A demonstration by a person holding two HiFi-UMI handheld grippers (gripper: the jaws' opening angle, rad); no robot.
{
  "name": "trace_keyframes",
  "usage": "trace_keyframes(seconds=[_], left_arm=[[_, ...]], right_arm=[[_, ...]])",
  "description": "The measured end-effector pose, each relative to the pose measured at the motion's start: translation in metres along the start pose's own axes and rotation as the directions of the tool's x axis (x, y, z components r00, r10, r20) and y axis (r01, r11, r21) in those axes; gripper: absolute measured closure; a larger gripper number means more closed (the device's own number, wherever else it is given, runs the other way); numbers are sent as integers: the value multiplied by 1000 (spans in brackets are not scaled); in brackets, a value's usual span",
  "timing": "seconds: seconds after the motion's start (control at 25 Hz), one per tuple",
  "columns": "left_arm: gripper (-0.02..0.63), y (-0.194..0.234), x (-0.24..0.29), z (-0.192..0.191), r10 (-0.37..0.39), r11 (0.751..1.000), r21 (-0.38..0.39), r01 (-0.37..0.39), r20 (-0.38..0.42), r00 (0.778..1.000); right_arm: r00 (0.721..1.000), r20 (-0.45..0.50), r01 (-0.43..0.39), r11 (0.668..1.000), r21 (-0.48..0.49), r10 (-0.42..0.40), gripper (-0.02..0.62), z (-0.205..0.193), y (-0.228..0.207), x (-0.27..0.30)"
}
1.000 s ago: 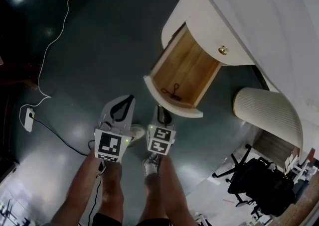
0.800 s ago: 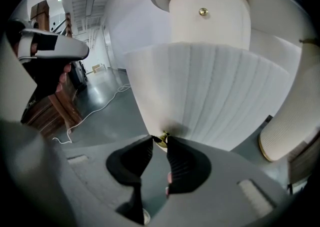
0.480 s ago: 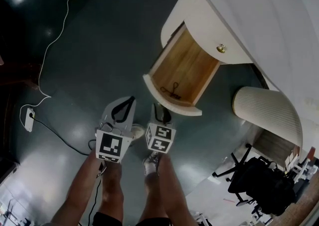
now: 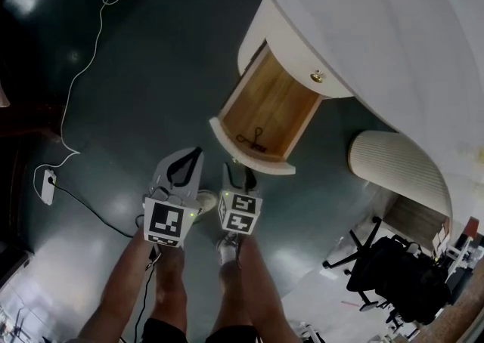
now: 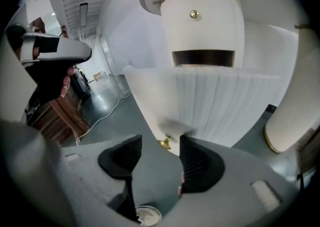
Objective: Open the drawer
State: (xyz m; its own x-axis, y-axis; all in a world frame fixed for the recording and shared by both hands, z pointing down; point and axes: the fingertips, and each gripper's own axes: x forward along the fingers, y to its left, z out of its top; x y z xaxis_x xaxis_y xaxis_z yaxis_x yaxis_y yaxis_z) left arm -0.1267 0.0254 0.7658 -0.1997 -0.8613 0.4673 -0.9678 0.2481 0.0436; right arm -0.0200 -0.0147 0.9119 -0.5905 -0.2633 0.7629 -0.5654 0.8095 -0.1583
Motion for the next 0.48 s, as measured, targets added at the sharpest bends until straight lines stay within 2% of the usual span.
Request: trace_keyframes(seconds=[0.48], left_arm=[[595, -16, -25, 62, -1, 1000, 29, 2, -12, 1000]], right_arm=[[1000, 3, -8, 1000, -13, 8, 356, 37, -9, -68]])
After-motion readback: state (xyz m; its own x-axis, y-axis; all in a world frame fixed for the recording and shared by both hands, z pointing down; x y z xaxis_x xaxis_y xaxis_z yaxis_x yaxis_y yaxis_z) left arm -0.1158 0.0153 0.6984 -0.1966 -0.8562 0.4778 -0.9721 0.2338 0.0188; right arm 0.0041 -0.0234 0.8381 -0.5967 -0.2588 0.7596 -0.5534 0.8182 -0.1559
